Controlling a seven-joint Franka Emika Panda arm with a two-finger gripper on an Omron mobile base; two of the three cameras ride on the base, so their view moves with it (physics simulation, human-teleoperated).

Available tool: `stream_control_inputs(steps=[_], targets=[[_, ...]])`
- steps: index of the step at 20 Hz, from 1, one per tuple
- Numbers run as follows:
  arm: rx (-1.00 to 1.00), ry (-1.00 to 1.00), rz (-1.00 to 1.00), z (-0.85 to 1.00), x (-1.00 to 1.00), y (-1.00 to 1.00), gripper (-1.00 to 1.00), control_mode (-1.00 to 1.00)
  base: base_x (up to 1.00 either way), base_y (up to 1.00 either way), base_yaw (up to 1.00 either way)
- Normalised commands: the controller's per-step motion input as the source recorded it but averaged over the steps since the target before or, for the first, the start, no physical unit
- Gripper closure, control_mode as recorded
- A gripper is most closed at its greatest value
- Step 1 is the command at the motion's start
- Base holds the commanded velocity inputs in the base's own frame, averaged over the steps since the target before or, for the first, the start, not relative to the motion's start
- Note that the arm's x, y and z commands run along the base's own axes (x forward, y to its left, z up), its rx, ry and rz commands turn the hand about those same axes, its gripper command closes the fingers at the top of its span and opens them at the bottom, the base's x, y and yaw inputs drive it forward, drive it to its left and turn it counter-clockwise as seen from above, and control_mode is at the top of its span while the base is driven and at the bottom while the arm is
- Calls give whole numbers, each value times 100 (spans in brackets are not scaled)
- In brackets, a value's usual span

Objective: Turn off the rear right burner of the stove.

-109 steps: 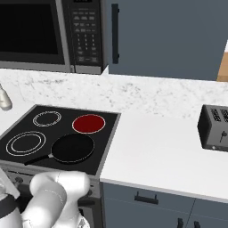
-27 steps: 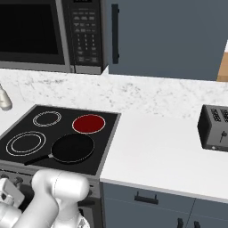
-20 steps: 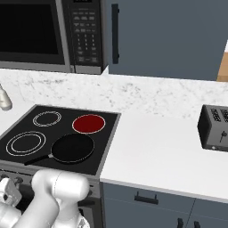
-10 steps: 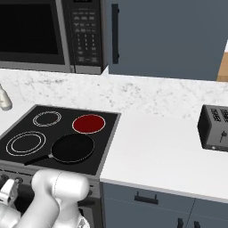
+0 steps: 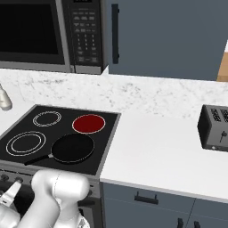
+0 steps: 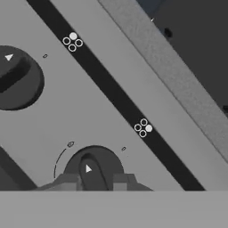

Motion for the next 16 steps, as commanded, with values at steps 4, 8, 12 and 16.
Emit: stream_control_inputs(steps=[4,8,12,16], targets=[[42,0,0,5,0,-24,100,-100,0,0,0],[40,0,0,10,1,-19,100,-100,0,0,0],[36,0,0,10,0,-10,100,-100,0,0,0],[33,0,0,12,0,-6,100,-100,0,0,0]])
